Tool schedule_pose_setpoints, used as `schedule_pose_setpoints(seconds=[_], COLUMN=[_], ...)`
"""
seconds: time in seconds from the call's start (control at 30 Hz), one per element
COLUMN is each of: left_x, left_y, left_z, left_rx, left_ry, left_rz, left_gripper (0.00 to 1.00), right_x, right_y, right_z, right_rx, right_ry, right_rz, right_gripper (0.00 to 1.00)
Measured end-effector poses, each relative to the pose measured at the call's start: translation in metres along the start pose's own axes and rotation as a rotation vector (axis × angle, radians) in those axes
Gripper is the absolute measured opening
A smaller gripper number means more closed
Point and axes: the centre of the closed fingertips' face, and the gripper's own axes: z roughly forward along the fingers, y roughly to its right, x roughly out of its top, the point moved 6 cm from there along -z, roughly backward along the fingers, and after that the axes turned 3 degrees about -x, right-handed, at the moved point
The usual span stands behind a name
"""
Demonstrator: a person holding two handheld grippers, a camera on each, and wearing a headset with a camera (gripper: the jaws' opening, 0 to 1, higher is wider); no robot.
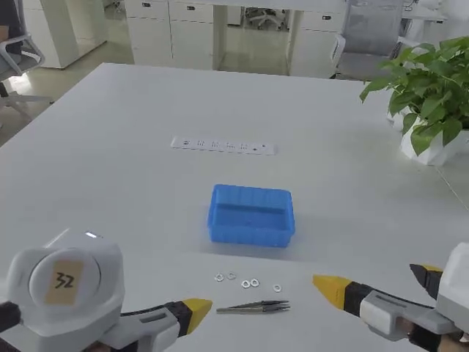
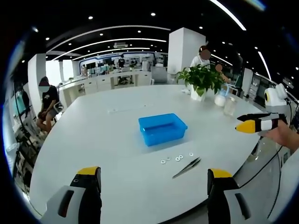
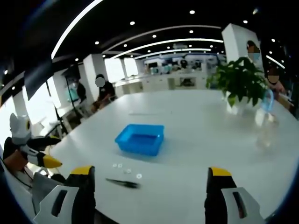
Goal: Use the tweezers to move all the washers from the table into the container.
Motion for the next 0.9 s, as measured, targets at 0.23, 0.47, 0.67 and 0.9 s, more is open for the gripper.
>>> schedule_pose_setpoints(seconds=[0.23,0.47,0.67,0.9], left_x=[-0.0007,-0.0015,-0.0024,-0.0036], left_y=[-0.0001,0.0006,-0.0008,-0.0006], left_z=[0.0016,0.0028,0.0022,0.0033], left_rx=[-0.003,-0.005,-0.003,-0.003], left_ry=[-0.006,-0.012,-0.015,-0.024], left_rz=[0.004,0.013,0.015,0.019], left_gripper=[0.96,0.96,0.96,0.96], right_x=[-0.0004,0.0003,-0.0024,-0.0035], right_y=[0.0003,-0.0002,-0.001,-0.0004], right_z=[0.0004,0.0009,0.0019,0.0036], right_rx=[-0.001,-0.003,-0.005,-0.002], right_ry=[-0.005,-0.008,-0.019,-0.024], right_rz=[-0.002,-0.008,-0.009,-0.009], right_gripper=[0.98,0.99,0.98,0.98])
